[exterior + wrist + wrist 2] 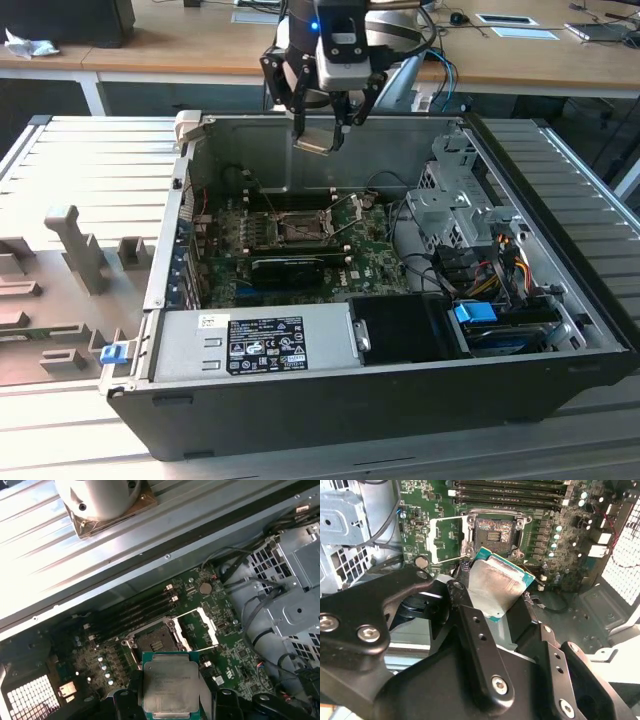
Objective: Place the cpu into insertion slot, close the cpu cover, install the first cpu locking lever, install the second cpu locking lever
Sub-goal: 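Place the cpu into insertion slot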
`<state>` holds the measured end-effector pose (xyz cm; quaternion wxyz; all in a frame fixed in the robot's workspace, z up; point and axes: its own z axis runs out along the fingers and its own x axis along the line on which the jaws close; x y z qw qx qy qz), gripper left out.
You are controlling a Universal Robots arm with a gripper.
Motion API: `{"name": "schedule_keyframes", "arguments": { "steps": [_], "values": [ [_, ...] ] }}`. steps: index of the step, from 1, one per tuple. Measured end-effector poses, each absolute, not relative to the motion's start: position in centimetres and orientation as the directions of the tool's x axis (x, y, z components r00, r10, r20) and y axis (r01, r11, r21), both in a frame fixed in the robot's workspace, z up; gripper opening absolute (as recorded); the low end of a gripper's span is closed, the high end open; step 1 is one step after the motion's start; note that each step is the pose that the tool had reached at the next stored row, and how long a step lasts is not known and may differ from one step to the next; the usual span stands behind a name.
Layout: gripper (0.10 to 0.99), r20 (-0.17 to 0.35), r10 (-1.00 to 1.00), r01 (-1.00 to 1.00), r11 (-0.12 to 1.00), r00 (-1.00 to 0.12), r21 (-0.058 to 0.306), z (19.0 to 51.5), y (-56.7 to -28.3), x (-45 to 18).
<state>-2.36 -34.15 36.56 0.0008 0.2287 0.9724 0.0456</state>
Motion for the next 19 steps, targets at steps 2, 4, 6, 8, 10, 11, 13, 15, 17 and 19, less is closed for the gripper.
{"name": "schedule_keyframes", "arguments": {
  "steps": [2,4,6,8,10,11,13,15,17,19],
  "values": [
    [0.537,0.019,0.457,0.457,0.885,-0.889,0.089,36.55,-34.15,-2.36],
    [0.537,0.019,0.468,0.467,0.880,-0.884,0.089,36.54,-34.15,-2.36],
    [0.537,0.019,0.483,0.483,0.871,-0.875,0.089,36.54,-34.15,-2.36],
    [0.537,0.019,0.492,0.492,0.866,-0.870,0.089,36.53,-34.15,-2.36],
    [0.537,0.019,0.504,0.503,0.859,-0.864,0.089,36.53,-34.15,-2.36],
    [0.537,0.019,0.512,0.512,0.854,-0.858,0.089,36.52,-34.15,-2.36],
    [0.537,0.019,0.525,0.524,0.847,-0.851,0.089,36.51,-34.15,-2.36],
    [0.537,0.019,0.536,0.535,0.840,-0.844,0.089,36.50,-34.15,-2.36],
    [0.537,0.019,0.553,0.553,0.829,-0.833,0.089,36.49,-34.15,-2.36],
    [0.537,0.019,0.563,0.563,0.822,-0.826,0.089,36.48,-34.15,-2.36]
  ]
}}
